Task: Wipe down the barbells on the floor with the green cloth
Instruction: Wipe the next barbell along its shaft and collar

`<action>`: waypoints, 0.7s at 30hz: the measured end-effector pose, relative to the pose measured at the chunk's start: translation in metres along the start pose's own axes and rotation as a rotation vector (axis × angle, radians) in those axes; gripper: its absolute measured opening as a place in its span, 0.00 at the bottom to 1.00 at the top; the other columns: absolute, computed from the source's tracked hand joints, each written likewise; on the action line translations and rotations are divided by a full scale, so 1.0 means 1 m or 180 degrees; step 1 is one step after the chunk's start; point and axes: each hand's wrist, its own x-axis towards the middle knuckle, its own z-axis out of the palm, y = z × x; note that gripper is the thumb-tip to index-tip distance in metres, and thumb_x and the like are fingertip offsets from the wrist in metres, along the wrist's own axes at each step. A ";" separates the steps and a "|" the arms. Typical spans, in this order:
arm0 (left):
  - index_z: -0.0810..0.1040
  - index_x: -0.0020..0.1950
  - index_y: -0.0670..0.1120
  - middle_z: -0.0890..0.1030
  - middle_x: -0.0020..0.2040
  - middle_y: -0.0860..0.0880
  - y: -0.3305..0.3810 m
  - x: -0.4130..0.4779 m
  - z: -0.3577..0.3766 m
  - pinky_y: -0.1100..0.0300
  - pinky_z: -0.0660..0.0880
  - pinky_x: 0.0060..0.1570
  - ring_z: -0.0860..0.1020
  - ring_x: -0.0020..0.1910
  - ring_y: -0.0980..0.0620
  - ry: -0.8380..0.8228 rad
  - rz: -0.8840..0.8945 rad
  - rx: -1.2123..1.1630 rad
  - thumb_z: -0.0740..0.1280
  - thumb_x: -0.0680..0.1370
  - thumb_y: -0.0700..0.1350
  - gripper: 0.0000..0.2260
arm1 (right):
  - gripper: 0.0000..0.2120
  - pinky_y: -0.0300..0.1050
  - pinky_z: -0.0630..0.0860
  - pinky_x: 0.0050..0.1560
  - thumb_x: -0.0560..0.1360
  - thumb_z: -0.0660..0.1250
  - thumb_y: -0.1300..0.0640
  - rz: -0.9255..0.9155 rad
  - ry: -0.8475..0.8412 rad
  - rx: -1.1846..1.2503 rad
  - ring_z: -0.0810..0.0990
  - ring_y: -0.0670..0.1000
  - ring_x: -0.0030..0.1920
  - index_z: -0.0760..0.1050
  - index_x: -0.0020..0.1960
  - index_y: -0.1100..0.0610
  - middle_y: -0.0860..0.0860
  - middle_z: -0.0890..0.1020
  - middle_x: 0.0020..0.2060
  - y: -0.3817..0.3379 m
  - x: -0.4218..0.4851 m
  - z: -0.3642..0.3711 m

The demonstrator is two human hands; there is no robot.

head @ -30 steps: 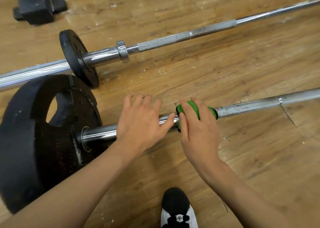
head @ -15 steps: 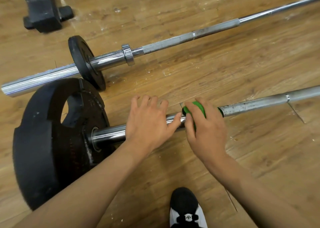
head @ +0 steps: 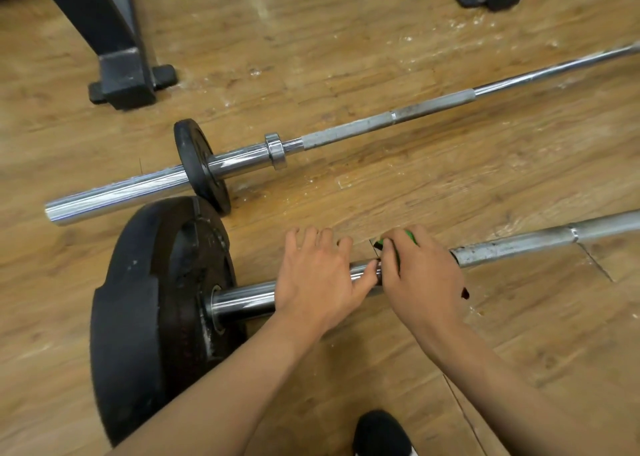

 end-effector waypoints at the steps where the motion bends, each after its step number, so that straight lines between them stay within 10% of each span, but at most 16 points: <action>1: 0.80 0.58 0.50 0.82 0.57 0.46 0.000 0.000 0.000 0.41 0.62 0.66 0.75 0.59 0.43 -0.0009 0.0001 0.0008 0.42 0.81 0.67 0.32 | 0.15 0.53 0.75 0.38 0.82 0.56 0.51 0.0024 0.0023 -0.0009 0.78 0.60 0.39 0.80 0.51 0.56 0.54 0.79 0.45 -0.003 -0.002 -0.002; 6: 0.79 0.59 0.49 0.81 0.57 0.45 0.001 -0.002 -0.002 0.40 0.63 0.68 0.74 0.60 0.43 -0.0020 0.0006 -0.0028 0.41 0.81 0.67 0.34 | 0.14 0.58 0.75 0.59 0.82 0.62 0.60 0.0007 0.0084 -0.0029 0.75 0.61 0.59 0.79 0.64 0.59 0.60 0.77 0.63 -0.009 -0.050 -0.013; 11: 0.78 0.60 0.50 0.81 0.59 0.45 0.002 -0.004 -0.001 0.40 0.61 0.70 0.73 0.62 0.43 -0.0055 0.0020 0.0014 0.41 0.81 0.66 0.32 | 0.15 0.53 0.75 0.41 0.81 0.56 0.52 0.0118 -0.0154 -0.0055 0.78 0.59 0.43 0.80 0.54 0.55 0.54 0.80 0.50 -0.007 -0.007 -0.002; 21: 0.78 0.63 0.51 0.79 0.62 0.46 0.001 -0.005 -0.002 0.41 0.59 0.71 0.72 0.64 0.44 -0.0071 0.0080 0.0070 0.38 0.81 0.67 0.35 | 0.14 0.54 0.76 0.54 0.83 0.58 0.54 0.0035 -0.0201 0.0139 0.75 0.57 0.55 0.80 0.61 0.55 0.54 0.78 0.62 -0.004 -0.032 -0.012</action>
